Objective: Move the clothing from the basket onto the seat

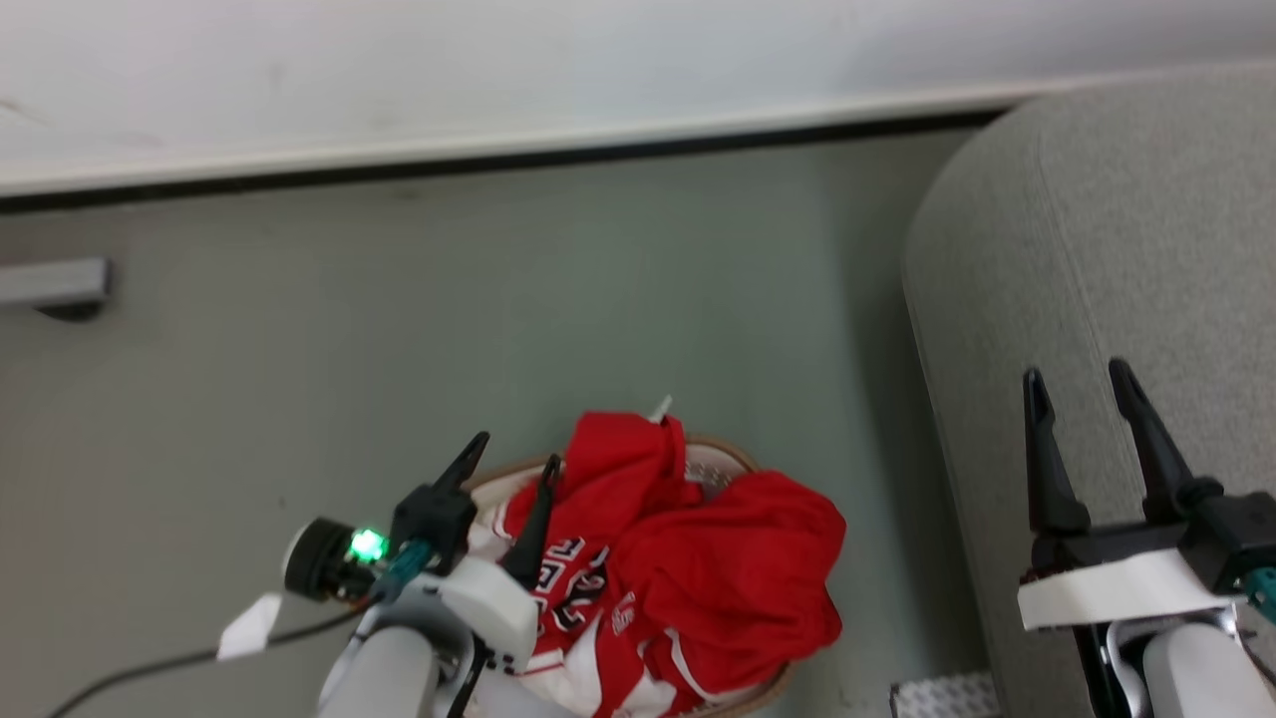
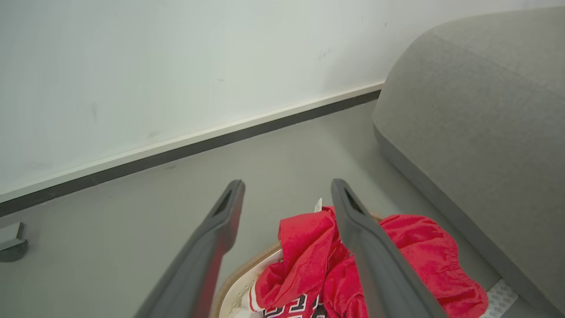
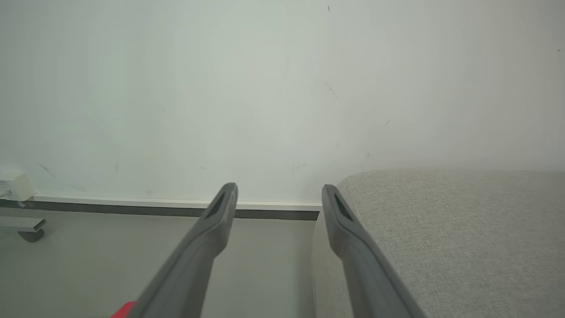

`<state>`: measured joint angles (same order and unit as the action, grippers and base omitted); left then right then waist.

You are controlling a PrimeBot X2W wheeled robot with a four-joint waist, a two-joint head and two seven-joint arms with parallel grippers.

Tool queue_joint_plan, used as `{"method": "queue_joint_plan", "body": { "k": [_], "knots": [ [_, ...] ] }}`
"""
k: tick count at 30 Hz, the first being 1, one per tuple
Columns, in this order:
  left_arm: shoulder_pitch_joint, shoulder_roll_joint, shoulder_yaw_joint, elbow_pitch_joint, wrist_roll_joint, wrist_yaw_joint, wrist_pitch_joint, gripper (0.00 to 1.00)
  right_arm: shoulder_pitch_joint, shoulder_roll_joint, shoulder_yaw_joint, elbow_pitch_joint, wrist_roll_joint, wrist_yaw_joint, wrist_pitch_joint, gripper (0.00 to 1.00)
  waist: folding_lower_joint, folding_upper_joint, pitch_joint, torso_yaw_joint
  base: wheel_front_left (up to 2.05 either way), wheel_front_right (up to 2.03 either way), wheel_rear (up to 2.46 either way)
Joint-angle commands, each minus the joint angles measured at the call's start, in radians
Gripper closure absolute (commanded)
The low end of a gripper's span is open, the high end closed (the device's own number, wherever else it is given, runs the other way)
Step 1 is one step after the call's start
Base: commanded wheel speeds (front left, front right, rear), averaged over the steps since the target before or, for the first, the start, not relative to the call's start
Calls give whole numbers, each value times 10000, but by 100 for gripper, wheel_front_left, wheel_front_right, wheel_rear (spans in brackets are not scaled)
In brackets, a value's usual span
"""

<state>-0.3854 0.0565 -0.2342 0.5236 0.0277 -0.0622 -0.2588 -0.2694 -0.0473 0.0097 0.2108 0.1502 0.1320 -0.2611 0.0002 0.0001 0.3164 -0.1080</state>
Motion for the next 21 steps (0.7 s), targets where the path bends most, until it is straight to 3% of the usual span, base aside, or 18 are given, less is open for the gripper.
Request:
{"method": "queue_joint_plan", "body": {
  "k": [1, 11, 21],
  "knots": [
    [-299, 119, -61, 231, 190, -39, 90, 0, -243, -11, 49, -80, 83, -23, -18, 0, -2, -1, 824, -490, 0, 0, 0],
    [-2373, 245, -775, 2794, 860, -97, 1142, 0, -1186, -11, 439, -517, 578, -23, -18, 0, -2, -1, 2489, -1311, 0, 0, 0],
    [-3487, 739, -697, 4541, 952, 446, 1575, 0, -1605, -11, 652, -810, 1080, -23, -18, 0, -2, -1, 3388, -1925, 0, 0, 0]
  ]
}}
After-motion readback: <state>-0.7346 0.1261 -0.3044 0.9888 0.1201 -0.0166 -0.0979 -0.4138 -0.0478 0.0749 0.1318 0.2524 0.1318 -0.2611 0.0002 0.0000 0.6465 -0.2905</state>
